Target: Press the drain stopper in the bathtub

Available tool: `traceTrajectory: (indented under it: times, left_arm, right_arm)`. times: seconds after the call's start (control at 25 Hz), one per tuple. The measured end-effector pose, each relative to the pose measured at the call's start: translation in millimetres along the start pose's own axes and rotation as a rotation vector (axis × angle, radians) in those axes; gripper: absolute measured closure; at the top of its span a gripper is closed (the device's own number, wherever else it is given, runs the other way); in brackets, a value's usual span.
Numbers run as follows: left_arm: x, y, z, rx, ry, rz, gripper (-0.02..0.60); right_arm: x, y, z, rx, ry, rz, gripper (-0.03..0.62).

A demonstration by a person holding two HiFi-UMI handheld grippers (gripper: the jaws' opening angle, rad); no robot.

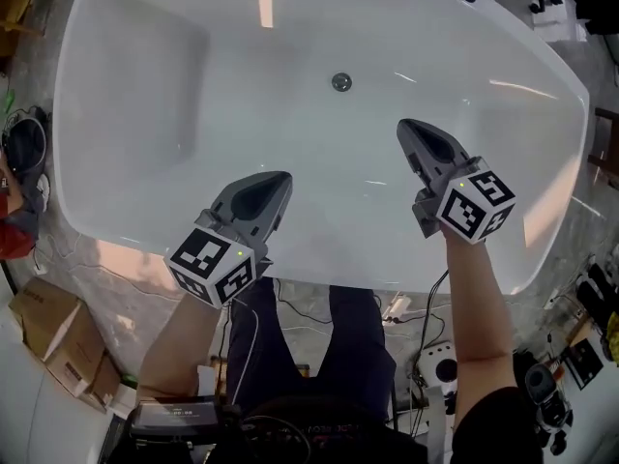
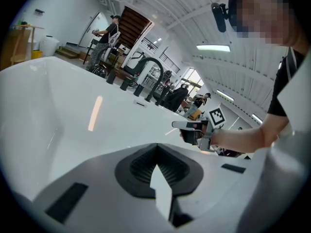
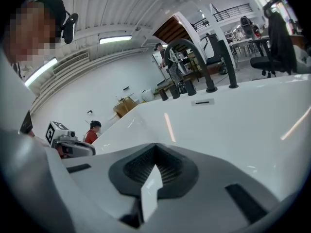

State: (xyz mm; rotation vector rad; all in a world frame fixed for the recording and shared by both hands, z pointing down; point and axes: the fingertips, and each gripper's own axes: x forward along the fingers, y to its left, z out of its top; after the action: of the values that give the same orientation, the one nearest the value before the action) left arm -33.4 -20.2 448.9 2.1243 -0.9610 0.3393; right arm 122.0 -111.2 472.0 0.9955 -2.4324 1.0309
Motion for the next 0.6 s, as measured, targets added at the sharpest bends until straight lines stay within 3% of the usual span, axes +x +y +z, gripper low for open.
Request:
traceTrajectory:
  times: [0.28,0.6]
  left_arm:
    - [-10.3,8.6,-14.1,0.038,-0.066,-0.023,0.574]
    - [5.6,34.7,-26.6,0.047,-0.088,-0.075,0.574]
  right_arm:
    - [43.3,-37.0,-29.8,0.051,0.029,-0.042,0.577]
    - [101.3,-89.0,-64.5,0.122,0.074,-0.109,0.577]
